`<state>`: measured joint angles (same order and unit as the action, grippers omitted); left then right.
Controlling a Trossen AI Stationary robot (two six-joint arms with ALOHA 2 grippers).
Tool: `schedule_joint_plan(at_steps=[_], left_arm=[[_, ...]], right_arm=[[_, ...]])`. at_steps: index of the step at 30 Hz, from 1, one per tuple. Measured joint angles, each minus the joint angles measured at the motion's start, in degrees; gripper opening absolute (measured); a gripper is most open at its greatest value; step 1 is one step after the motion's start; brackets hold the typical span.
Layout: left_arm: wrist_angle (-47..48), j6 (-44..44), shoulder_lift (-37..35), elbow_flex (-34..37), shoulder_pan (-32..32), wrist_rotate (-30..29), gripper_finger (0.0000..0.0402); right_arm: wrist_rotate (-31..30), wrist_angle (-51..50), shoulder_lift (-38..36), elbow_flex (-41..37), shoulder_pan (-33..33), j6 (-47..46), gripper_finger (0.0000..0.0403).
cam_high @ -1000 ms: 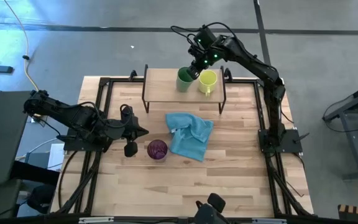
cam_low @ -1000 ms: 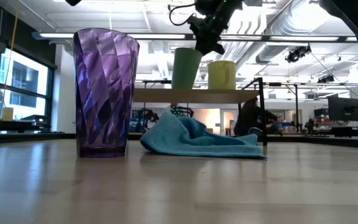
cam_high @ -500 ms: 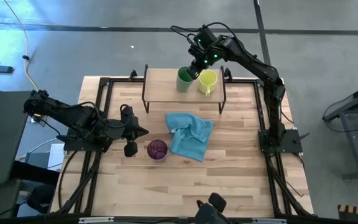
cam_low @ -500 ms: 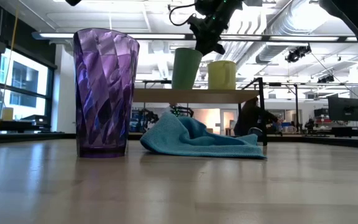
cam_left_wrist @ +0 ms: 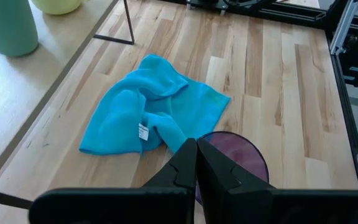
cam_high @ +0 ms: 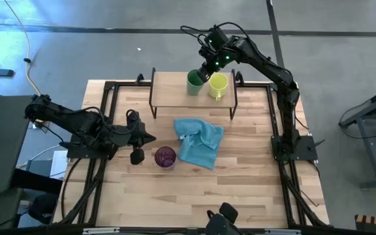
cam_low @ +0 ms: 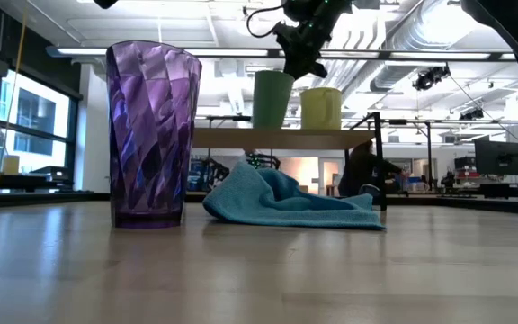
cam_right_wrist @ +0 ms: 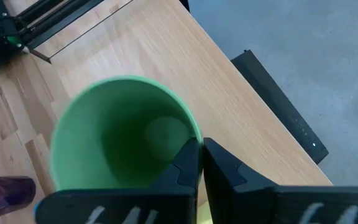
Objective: Stack small to large cups/mugs on shelf
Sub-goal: Put the green cup on the shelf
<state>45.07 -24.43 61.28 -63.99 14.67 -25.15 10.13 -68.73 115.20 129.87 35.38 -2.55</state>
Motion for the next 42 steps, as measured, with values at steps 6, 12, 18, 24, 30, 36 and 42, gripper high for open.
schedule_joint_plan(at_steps=[6,12,18,24,30,36,42], left_arm=[[0.0,0.1,0.0,0.0,0.0,0.0,0.0001],[-0.2,0.2,0.0,0.0,0.0,0.0,0.0001],[-0.3,0.4,0.0,0.0,0.0,-0.1,0.0001],[-0.3,0.4,0.0,0.0,0.0,-0.2,0.0001],[-0.4,0.6,0.0,0.0,0.0,-0.2,0.0001],[-0.5,0.6,0.0,0.0,0.0,-0.4,0.0001],[-0.6,0.6,0.0,0.0,0.0,-0.4,0.0001]], right_arm=[[0.0,-1.7,-0.1,5.2,0.3,0.5,0.0000],[0.0,-5.5,0.0,3.9,0.5,0.4,0.0000],[0.1,-4.3,0.0,3.2,0.3,-0.5,0.0000],[1.4,-3.5,0.0,3.2,0.3,-1.5,0.0000],[2.1,-3.4,0.0,3.2,0.6,-2.1,0.0000],[4.3,-3.6,0.3,3.2,1.0,-4.5,0.0000],[6.5,-4.3,0.3,3.2,1.0,-6.1,0.0000]])
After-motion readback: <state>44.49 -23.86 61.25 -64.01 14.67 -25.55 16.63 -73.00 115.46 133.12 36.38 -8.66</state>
